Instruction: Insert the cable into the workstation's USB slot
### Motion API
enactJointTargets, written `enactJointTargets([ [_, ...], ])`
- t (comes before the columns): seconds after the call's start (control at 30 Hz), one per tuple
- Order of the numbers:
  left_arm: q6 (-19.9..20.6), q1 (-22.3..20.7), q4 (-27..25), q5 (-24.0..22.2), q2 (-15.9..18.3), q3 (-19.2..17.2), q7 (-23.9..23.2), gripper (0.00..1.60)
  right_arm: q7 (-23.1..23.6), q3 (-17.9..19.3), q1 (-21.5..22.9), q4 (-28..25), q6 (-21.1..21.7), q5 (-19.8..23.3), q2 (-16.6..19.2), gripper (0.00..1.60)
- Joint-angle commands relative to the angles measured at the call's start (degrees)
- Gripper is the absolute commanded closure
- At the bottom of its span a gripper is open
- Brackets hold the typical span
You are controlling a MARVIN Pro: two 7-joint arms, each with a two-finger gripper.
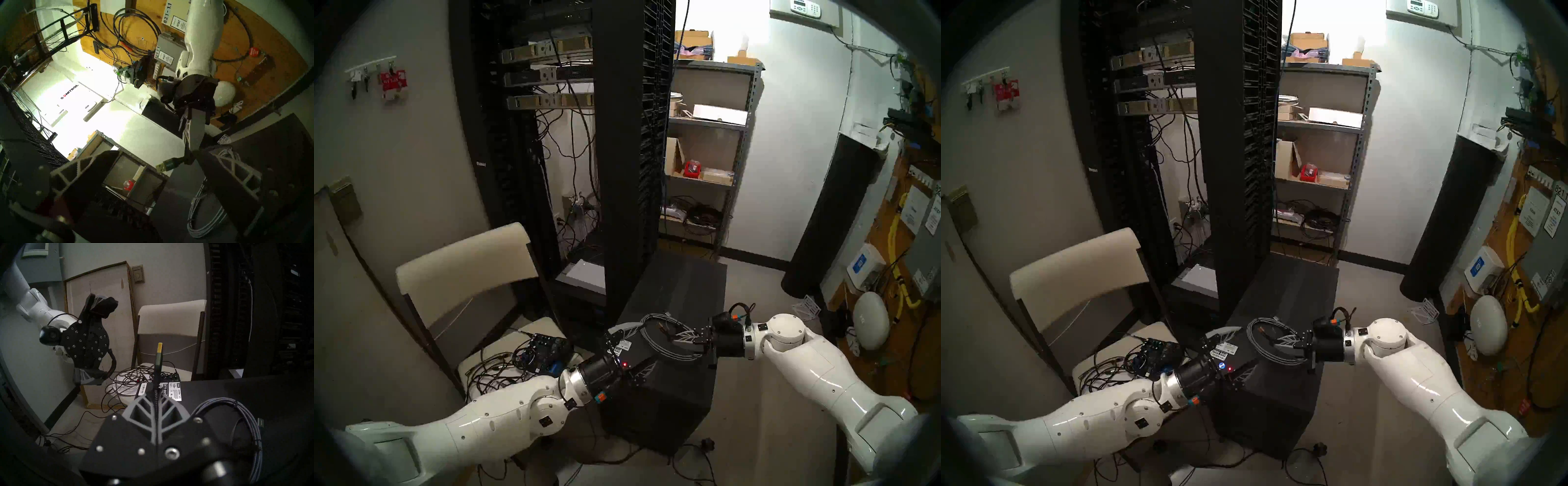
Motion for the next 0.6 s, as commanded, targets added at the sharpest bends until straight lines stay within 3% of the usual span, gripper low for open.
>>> enactJointTargets([
  [0.0, 1.2, -2.3, 1.5, 6.6, -3.4, 0.1, 4.3, 0.0, 0.4, -0.7, 2.1, -1.4, 2.2, -0.5, -0.9, 1.6],
  [0.33, 1.0, -5.9, 7.9, 17.6, -5.6, 2.3, 7.9, 0.0, 1.2, -1.0, 2.5, -2.2, 3.6, -0.8, -1.1, 1.6],
  [0.57, 1.5, -8.0, 12.6, 21.9, -7.3, 2.7, 11.4, 0.0, 1.9, -1.1, 2.3, -2.9, 4.6, -1.0, -0.8, 1.6],
])
